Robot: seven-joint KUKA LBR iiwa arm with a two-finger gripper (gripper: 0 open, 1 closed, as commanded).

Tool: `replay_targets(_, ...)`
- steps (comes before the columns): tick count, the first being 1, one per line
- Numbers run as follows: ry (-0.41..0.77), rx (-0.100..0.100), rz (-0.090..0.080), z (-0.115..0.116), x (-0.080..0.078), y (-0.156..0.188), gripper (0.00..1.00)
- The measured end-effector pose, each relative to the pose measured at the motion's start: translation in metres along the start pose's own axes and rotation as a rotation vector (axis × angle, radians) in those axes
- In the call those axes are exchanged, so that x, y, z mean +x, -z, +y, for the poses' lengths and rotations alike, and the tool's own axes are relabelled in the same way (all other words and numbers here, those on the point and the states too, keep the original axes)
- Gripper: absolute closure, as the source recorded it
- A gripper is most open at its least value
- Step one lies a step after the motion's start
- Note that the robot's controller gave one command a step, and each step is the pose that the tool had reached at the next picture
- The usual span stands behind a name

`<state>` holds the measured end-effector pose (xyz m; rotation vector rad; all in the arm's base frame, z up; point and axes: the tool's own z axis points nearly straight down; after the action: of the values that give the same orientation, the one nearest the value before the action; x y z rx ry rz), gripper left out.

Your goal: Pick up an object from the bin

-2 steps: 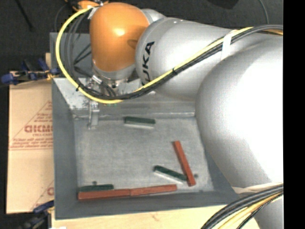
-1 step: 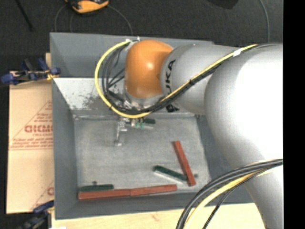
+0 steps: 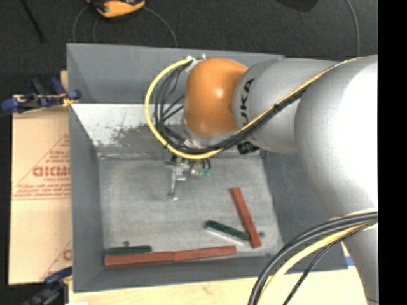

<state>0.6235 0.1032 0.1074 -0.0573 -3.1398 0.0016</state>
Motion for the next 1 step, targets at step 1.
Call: replay_targets(1, -0.102, -0.004, -0.01, -0.0233, -0.0326, -0.0025, 0.0)
